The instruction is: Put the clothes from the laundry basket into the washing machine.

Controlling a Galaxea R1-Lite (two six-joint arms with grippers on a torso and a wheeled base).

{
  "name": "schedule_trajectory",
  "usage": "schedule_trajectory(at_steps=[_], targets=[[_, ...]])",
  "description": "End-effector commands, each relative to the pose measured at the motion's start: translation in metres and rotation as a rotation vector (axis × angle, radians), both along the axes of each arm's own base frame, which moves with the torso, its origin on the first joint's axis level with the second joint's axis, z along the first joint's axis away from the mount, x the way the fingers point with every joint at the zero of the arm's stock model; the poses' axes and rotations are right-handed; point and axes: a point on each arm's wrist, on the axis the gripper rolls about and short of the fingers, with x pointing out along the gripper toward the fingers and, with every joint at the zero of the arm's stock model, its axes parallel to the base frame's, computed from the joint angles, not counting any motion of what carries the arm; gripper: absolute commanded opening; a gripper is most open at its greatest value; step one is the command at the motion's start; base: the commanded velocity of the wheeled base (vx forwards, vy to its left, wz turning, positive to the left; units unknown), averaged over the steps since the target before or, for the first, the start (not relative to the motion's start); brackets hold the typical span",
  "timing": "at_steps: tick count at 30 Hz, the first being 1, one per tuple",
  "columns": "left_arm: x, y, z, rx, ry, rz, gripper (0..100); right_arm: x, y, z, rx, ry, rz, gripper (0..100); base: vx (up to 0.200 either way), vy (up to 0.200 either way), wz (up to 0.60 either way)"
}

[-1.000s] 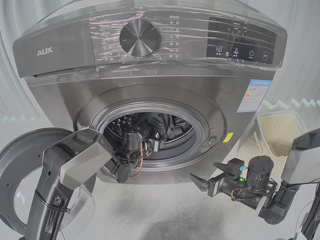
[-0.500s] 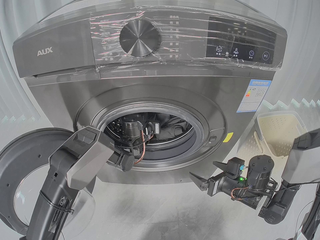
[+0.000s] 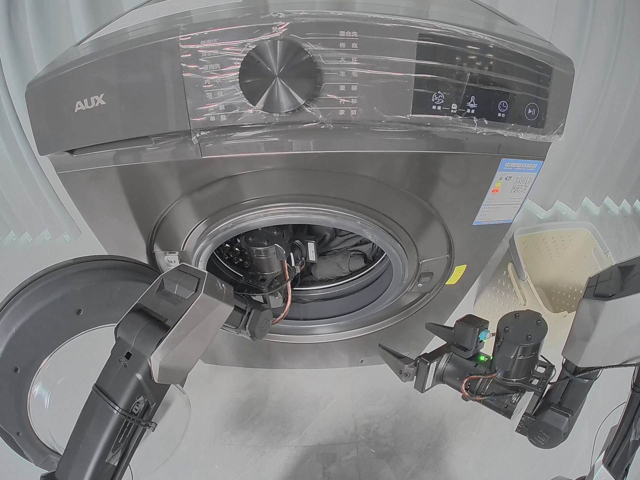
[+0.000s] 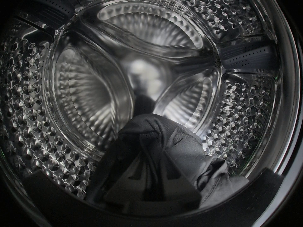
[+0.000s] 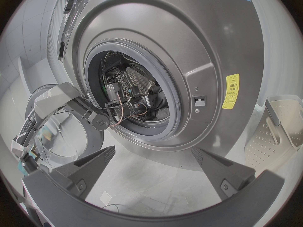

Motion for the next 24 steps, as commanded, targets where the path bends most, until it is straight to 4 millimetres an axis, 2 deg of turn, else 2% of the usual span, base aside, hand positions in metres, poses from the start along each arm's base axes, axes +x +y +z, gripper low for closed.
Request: schedule_trajectory(at_steps=[1, 4, 15, 19, 24], targets=[[-0.003, -0.002, -0.005, 0.002, 0.018, -0.007, 100, 0.000, 0.000, -0.001, -0.003, 0.004, 0.001, 100, 0.000, 0.000, 0.00], [-0.013, -0.006, 0.007, -0.013, 0.032, -0.022, 100, -0.001, 0.000, -0.002, -0.004, 0.005, 0.002, 100, 0.000, 0.000, 0.00], [-0.075, -0.018, 0.028, 0.042, 0.140, -0.084, 100, -0.001, -0.001, -0.002, -0.008, 0.010, -0.001, 100, 0.000, 0.000, 0.00], [-0.094, -0.021, 0.029, 0.055, 0.151, -0.100, 100, 0.000, -0.002, -0.002, -0.008, 0.010, -0.006, 100, 0.000, 0.000, 0.00], [-0.132, -0.025, 0.029, 0.088, 0.188, -0.154, 100, 0.001, -0.004, -0.002, -0.007, 0.009, -0.012, 100, 0.000, 0.000, 0.00]])
